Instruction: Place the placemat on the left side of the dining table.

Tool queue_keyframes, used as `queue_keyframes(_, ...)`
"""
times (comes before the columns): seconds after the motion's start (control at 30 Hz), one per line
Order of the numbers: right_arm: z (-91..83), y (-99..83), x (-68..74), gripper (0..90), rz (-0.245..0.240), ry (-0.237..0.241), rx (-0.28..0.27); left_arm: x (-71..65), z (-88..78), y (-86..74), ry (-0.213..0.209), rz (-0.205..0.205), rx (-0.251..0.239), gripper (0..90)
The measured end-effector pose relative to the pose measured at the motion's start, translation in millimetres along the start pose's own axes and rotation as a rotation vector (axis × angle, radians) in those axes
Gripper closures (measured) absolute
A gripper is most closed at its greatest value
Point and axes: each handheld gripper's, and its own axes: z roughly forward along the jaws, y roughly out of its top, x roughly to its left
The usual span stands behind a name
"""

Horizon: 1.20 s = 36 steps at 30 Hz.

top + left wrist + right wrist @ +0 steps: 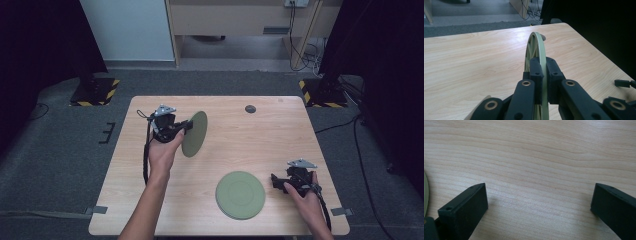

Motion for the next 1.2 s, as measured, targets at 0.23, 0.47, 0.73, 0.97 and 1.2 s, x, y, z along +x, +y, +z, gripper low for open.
queue_keyframes(0.23, 0.0, 0.0, 0.1, 1.3, 0.000, 0.001, -0.001, 8.1, -6.0, -9.7, 0.015, -0.019, 0.002, 85.3)
queue_keyframes(0.47, 0.0, -0.1, 0.2, 1.3, -0.005, 0.003, -0.001, 11.3, -12.4, -16.7, 0.014, -0.026, -0.001, 85.3)
queue_keyframes(0.73, 0.2, 0.2, 0.5, 1.2, -0.008, 0.005, 0.000, 16.2, -17.1, -27.9, 0.019, -0.040, 0.005, 85.3)
queue_keyframes(0.97, 0.4, 0.4, 0.9, 1.2, -0.009, 0.008, -0.001, 21.7, -18.9, -35.0, 0.026, -0.053, 0.009, 85.3)
queue_keyframes(1.2, 0.6, 0.6, 1.4, 1.3, -0.009, 0.012, 0.000, 27.4, -21.6, -41.1, 0.036, -0.068, 0.015, 85.2)
